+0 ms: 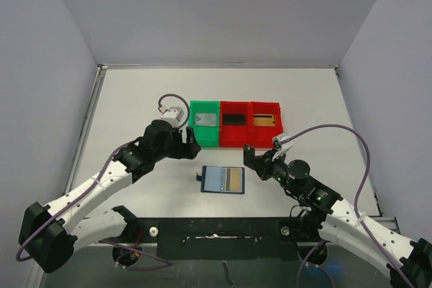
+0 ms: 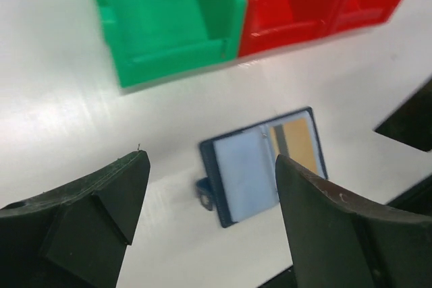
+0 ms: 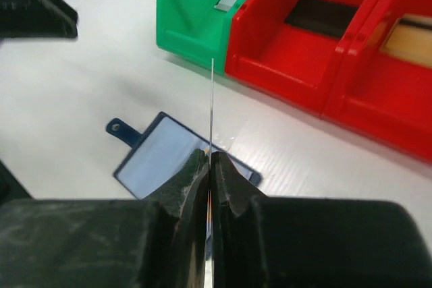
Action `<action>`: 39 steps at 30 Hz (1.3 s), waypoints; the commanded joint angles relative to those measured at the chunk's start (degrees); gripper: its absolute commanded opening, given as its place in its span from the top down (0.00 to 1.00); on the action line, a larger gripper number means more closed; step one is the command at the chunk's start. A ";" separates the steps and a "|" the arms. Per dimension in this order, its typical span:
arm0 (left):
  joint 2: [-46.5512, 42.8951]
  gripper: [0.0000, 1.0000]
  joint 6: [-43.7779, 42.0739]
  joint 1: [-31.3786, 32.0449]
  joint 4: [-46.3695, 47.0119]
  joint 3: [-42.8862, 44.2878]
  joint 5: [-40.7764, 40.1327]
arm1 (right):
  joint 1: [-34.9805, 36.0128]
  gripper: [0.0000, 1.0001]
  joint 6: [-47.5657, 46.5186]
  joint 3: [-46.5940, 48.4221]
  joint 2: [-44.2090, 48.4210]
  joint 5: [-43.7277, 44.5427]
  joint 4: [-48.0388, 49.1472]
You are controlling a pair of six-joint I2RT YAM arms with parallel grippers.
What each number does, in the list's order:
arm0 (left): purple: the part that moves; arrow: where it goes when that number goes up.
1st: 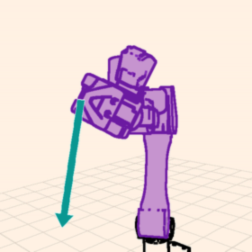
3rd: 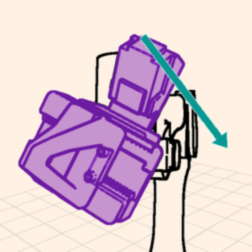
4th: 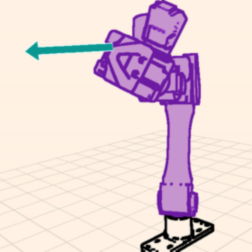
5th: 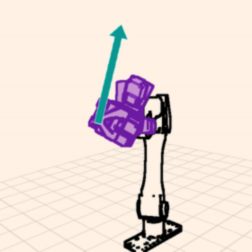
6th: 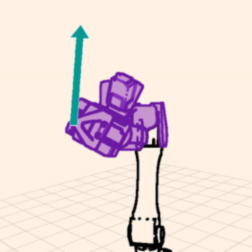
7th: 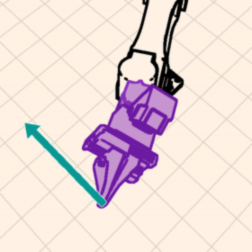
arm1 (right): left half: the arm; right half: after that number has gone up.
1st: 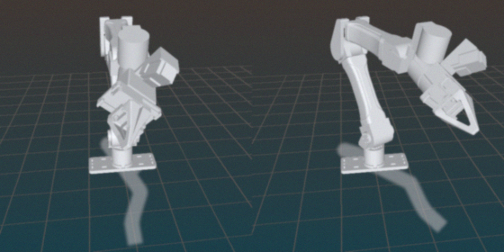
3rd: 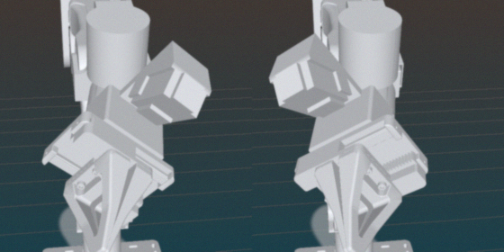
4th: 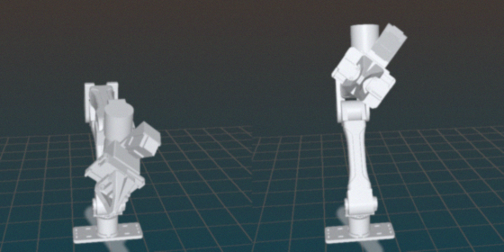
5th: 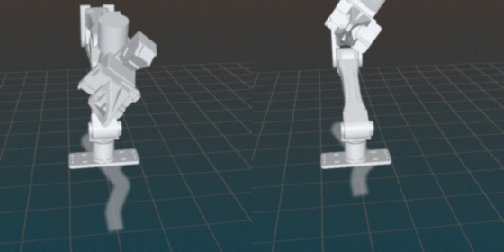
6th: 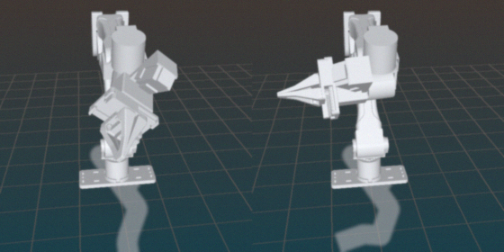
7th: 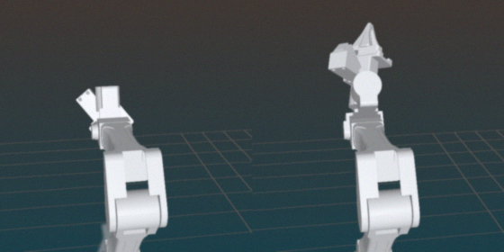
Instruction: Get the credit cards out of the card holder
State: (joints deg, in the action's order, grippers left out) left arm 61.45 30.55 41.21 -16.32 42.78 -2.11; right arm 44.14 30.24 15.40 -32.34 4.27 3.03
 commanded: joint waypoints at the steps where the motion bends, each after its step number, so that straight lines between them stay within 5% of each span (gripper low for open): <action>1: -3.63 0.24 -6.66 -9.96 -6.39 3.80 0.57 | 2.99 1.00 -24.78 5.44 0.64 7.33 0.61; 6: -6.32 0.24 -10.57 -19.93 -8.49 3.38 3.26 | 3.67 1.00 -40.72 11.19 -6.01 11.69 -3.29; 11: -6.26 0.24 -10.29 -21.43 -6.48 0.25 3.78 | 3.08 1.00 -51.82 16.51 -15.05 15.63 -3.33; 22: -8.27 0.23 -10.04 -22.04 -5.75 -0.21 3.16 | -7.02 1.00 -69.92 37.25 -41.30 -5.19 -9.69; 30: -8.96 0.23 -10.59 -22.81 -5.69 -0.29 3.95 | -9.18 1.00 -74.73 50.18 -58.24 -2.55 -16.31; 39: -9.23 0.23 -10.94 -23.11 -5.52 -0.42 4.15 | -9.34 1.00 -76.53 51.86 -62.58 -3.42 -15.91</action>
State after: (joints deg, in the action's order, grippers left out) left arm 53.30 20.53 18.63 -23.90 41.80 0.97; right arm 34.85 -44.23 63.83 -94.24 0.80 -13.96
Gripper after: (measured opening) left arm 0.767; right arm 0.030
